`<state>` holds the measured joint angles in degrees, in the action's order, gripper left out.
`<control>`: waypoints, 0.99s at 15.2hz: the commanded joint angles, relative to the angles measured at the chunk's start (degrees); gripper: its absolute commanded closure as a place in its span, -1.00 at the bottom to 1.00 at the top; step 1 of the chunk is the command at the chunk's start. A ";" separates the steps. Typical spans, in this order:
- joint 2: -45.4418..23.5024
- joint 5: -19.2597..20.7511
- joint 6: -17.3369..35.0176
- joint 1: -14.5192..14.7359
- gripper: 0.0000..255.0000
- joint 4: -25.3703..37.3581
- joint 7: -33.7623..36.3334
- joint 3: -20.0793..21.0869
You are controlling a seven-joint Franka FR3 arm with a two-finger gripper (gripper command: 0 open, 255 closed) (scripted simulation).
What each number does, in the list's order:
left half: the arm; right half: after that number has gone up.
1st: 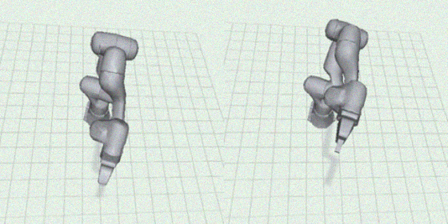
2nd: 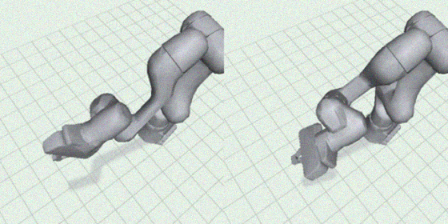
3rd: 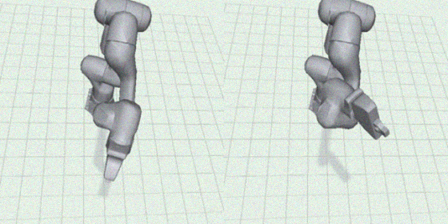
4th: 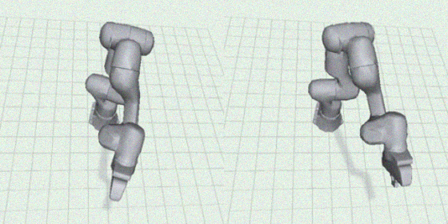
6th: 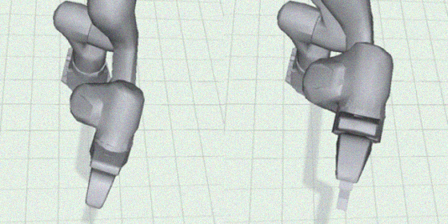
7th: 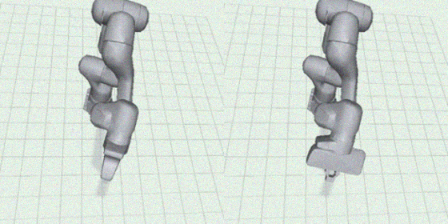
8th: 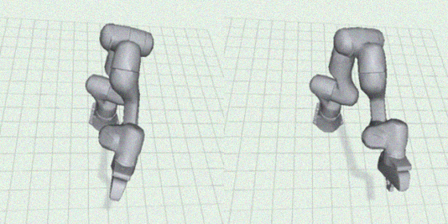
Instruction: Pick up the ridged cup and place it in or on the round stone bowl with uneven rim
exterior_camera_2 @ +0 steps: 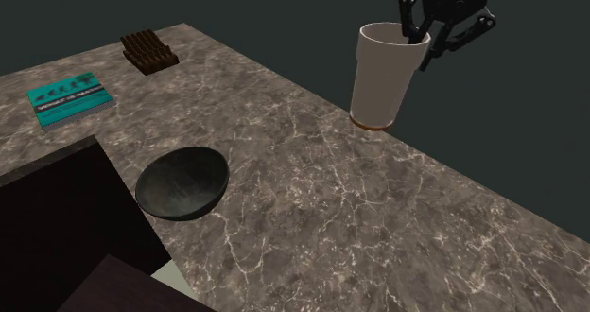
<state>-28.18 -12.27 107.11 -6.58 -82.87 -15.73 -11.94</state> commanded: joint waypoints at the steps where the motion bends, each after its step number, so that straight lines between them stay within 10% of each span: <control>1: 0.43 0.14 -1.42 -0.04 1.00 1.05 0.21 -0.07; 15: 26.06 4.70 6.95 9.45 1.00 -31.02 12.00 3.00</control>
<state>-3.73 -7.82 113.83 2.29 -112.25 -4.85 -9.34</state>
